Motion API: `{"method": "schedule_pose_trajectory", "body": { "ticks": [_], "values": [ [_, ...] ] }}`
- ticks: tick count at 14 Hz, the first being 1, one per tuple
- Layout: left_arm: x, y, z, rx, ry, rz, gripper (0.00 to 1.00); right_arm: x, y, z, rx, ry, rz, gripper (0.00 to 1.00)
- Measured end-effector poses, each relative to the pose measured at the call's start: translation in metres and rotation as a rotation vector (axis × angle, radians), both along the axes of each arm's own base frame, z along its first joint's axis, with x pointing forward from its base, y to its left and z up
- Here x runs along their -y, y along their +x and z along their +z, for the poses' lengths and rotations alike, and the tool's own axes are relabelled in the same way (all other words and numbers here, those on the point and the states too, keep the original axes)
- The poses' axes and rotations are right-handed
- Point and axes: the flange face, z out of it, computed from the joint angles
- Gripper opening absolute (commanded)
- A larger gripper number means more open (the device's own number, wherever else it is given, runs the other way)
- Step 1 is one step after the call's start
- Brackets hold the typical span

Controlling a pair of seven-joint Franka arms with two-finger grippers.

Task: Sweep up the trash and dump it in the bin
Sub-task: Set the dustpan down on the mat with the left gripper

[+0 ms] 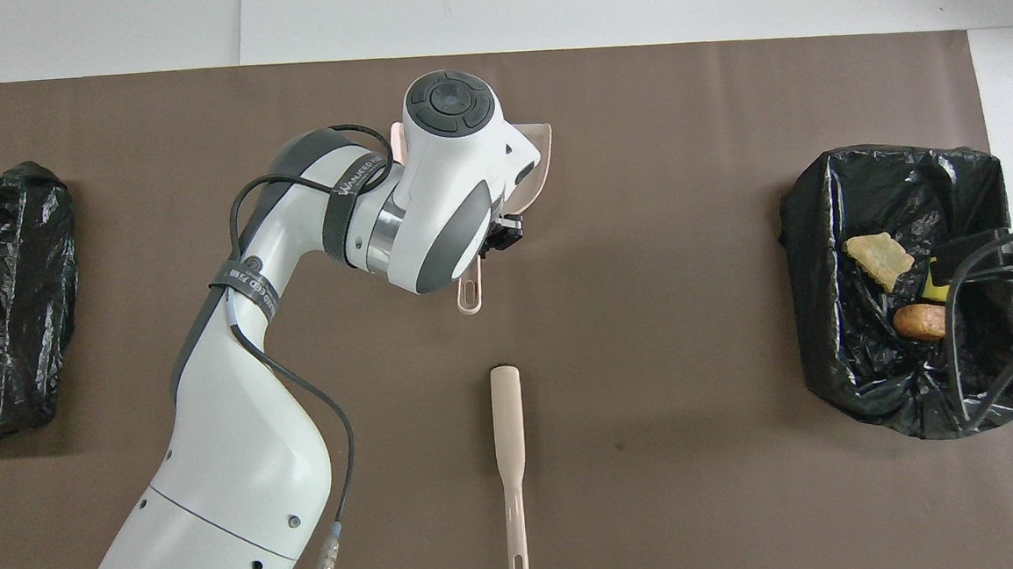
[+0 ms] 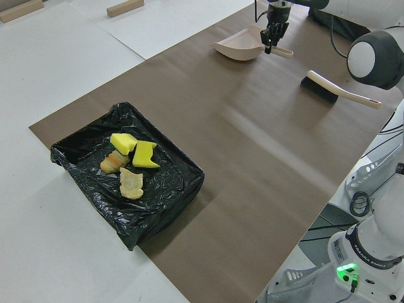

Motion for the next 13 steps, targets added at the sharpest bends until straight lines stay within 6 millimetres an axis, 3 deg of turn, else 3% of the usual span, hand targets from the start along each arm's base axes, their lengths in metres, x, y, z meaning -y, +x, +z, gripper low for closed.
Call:
{"method": "schedule_pose_trajectory", "body": {
  "ticks": [1, 2, 3, 5, 8, 10, 13],
  "values": [
    [0.003, -0.001, 0.003, 0.002, -0.005, -0.001, 0.32, 0.0, 0.0, 0.0, 0.0, 0.0, 0.0, 1.0],
    [0.004, -0.002, 0.004, 0.003, -0.009, -0.001, 0.75, 0.0, 0.0, 0.0, 0.0, 0.0, 0.0, 1.0],
    [0.005, -0.002, 0.004, 0.002, -0.009, -0.001, 0.89, 0.0, 0.0, 0.0, 0.0, 0.0, 0.0, 1.0],
    [0.004, -0.002, 0.004, 0.002, -0.007, 0.002, 1.0, 0.0, 0.0, 0.0, 0.0, 0.0, 0.0, 1.0],
    [-0.004, 0.004, 0.018, 0.026, -0.016, 0.015, 1.0, 0.0, 0.0, 0.0, 0.0, 0.0, 0.0, 1.0],
    [-0.023, 0.01, 0.054, 0.065, -0.035, 0.042, 1.0, 0.0, 0.0, 0.0, 0.0, 0.0, 0.0, 1.0],
    [-0.076, 0.008, 0.111, 0.096, -0.045, 0.091, 1.0, 0.0, 0.0, 0.0, 0.0, 0.0, 0.0, 1.0]
  ]
}}
